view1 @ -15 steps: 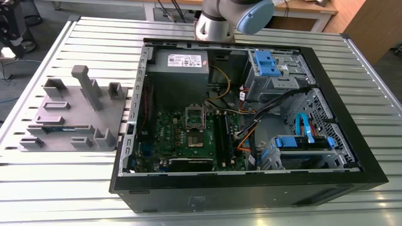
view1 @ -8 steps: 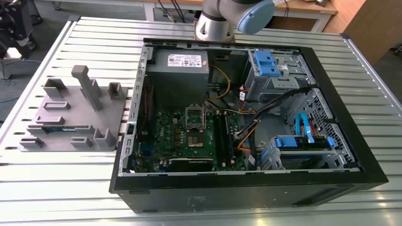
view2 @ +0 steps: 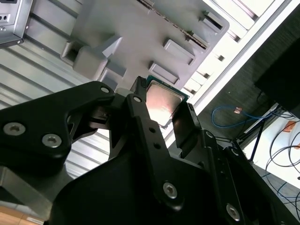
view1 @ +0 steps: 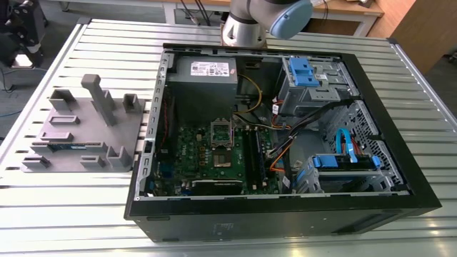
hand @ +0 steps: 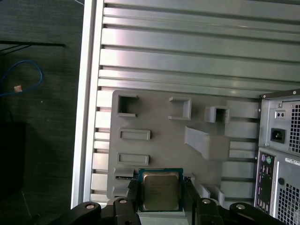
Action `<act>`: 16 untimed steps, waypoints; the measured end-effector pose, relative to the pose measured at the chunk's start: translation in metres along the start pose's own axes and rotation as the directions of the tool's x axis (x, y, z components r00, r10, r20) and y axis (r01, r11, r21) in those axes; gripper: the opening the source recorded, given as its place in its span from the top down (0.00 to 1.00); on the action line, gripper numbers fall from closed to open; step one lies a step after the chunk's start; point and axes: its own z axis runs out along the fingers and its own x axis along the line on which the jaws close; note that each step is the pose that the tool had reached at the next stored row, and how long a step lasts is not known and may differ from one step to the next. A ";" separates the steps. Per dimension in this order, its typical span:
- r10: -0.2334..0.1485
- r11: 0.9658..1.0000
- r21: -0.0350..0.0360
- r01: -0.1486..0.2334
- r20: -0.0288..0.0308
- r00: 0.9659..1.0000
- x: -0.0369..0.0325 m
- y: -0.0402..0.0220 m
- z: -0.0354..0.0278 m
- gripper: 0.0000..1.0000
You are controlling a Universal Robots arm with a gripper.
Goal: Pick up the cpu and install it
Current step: 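Pick up the cpu and move it towards the insertion slot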
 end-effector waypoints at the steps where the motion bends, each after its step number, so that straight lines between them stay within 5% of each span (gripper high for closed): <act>1: 0.000 1.000 0.000 0.000 0.000 1.000 -0.0013 -0.0001 0.0001 0.53; 16: 0.000 1.000 0.000 0.000 0.000 1.000 -0.0191 -0.0011 0.0006 0.53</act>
